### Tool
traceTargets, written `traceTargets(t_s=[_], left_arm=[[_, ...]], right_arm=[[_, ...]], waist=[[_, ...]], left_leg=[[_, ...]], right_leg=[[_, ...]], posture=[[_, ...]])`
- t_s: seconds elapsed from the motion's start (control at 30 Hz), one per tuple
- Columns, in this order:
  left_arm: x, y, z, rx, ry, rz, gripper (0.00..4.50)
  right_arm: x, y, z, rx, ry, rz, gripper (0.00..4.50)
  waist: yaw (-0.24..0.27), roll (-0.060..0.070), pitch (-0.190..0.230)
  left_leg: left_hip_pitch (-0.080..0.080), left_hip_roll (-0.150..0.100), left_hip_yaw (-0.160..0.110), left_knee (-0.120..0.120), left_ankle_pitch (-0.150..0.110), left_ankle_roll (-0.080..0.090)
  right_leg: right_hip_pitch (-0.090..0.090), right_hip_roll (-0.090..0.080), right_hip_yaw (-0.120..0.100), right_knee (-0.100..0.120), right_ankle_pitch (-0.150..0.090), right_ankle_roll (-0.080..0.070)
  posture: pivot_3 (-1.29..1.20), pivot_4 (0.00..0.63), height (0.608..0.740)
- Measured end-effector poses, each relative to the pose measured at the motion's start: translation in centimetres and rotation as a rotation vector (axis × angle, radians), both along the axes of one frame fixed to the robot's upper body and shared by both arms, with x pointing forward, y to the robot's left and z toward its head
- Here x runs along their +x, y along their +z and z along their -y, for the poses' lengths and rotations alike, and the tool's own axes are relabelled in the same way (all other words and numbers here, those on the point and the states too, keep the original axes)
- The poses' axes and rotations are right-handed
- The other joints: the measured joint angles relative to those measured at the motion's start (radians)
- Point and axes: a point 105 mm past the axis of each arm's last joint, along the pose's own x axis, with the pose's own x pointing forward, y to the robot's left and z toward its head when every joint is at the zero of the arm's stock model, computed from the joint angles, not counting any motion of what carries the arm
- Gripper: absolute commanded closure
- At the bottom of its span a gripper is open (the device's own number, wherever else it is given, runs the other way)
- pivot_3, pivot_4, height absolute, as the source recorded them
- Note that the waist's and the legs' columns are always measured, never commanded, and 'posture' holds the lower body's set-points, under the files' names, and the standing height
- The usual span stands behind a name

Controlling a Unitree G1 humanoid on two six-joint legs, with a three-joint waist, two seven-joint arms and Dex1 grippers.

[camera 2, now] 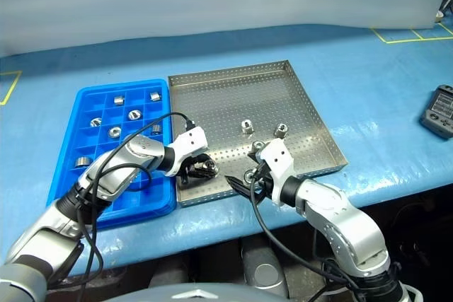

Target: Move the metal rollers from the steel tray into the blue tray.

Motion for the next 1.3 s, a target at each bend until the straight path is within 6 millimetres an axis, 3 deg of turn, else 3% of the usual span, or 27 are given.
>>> traceTargets(t_s=[0.13, 0.27, 0.43, 0.73, 0.9, 1.13, 1.3], left_arm=[[0.3, 0.9, 0.1, -0.054, 0.031, 0.007, 2.83], [2.0, 3.7, 0.7, -0.242, 0.217, 0.101, 2.83], [3.0, 6.2, -2.5, -0.353, 0.525, 0.266, 2.83], [0.5, 6.5, -10.2, -0.248, 1.007, 0.446, 2.83], [-1.4, 5.7, -13.1, -0.203, 1.19, 0.438, 2.83], [-3.7, 2.9, -14.6, -0.126, 1.316, 0.343, 2.83], [-4.4, 2.6, -14.5, -0.115, 1.329, 0.327, 2.83]], right_arm=[[0.1, 0.1, -0.2, 0.003, 0.005, 0.005, 0.0], [0.4, 0.7, -0.8, 0.014, 0.026, 0.025, 0.0], [0.5, 1.1, -1.8, 0.016, 0.076, 0.037, 0.0], [0.8, 1.5, -4.4, 0.027, 0.219, 0.039, 0.0], [0.8, 1.5, -5.4, 0.031, 0.28, 0.035, 0.0], [0.7, 1.3, -6.0, 0.031, 0.311, 0.025, 0.0], [0.7, 1.2, -6.0, 0.033, 0.312, 0.022, 0.0]], waist=[[0.002, 0.0, 0.0], [0.007, 0.0, 0.0], [0.008, 0.0, 0.0], [0.069, 0.0, 0.0], [0.11, 0.0, 0.0], [0.14, -0.001, 0.0], [0.138, -0.001, 0.0]], left_leg=[[0.0, 0.0, 0.0, 0.0, 0.0, 0.0], [-0.001, 0.0, 0.0, 0.0, 0.0, 0.0], [0.0, 0.0, -0.001, -0.001, 0.0, 0.0], [0.0, 0.0, -0.001, 0.0, 0.0, 0.0], [0.0, 0.0, -0.001, 0.0, 0.0, 0.0], [0.0, 0.0, -0.001, 0.001, 0.0, 0.0], [0.001, 0.0, -0.001, 0.001, 0.0, 0.0]], right_leg=[[0.0, 0.0, 0.0, 0.0, 0.001, 0.002], [0.0, 0.0, 0.0, 0.0, 0.002, 0.004], [0.0, 0.001, 0.0, 0.001, 0.002, 0.004], [0.001, 0.0, -0.001, 0.0, 0.003, 0.004], [0.001, 0.0, -0.001, 0.0, 0.003, 0.004], [0.001, 0.0, -0.002, 0.0, 0.002, 0.004], [0.001, 0.0, -0.001, 0.0, 0.002, 0.003]], posture=[[-0.18, 0.15, 0.74], [-0.16, 0.15, 0.74], [-0.12, 0.15, 0.74], [0.0, 0.15, 0.74], [0.03, 0.15, 0.74], [0.03, 0.15, 0.74], [0.02, 0.15, 0.74]])
